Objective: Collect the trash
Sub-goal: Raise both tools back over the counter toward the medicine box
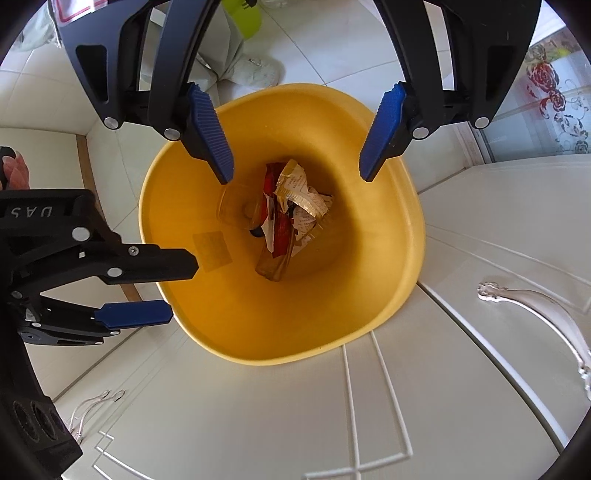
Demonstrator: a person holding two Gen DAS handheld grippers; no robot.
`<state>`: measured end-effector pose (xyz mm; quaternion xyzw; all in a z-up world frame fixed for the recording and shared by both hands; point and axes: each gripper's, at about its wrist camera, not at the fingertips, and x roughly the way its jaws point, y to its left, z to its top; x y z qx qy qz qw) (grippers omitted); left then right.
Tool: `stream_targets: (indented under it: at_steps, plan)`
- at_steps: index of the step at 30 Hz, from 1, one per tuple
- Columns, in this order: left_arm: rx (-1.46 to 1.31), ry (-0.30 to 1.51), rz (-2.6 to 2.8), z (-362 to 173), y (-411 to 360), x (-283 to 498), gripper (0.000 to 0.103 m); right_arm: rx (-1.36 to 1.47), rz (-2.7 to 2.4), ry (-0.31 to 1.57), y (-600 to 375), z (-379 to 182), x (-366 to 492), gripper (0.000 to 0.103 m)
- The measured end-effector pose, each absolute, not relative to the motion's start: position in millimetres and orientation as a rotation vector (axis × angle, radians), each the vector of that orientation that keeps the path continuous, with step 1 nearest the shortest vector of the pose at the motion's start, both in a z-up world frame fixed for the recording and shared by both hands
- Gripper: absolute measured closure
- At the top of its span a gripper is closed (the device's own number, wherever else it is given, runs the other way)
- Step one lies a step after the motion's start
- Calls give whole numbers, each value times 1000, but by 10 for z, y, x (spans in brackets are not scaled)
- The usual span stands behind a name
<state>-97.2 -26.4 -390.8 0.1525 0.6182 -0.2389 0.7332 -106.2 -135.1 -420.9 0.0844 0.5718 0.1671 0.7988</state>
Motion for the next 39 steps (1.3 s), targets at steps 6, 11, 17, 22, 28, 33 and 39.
stream_targets:
  at_steps: [6,11,17,22,28,33,39]
  plan:
    - [331,1346,-510,-3725,-249,-1019,33,200,352,1198,-1354,-3940,-1200,47]
    - [320,1329,-495,-3473,-197,-1162,33,215,344,1166,-1364,-3640,-1358,47]
    - [296,1272,-465,-3023,-130,-1428,33,226,320,1109,-1394,-3142,-1662,47]
    - [308,1179,-416,-2550,-110,-1690,33,214,275,1034,-1413,-2620,-1958,47]
    - [306,1087,-389,-2021,-69,-1946,32,229,228,952,-1480,-2056,-2215,47]
    - [277,1030,-373,-1696,12,-2030,32,239,195,892,-1535,-1666,-2314,47]
    - [224,987,-348,-1440,90,-1869,31,259,169,827,-1671,-1323,-2235,46]
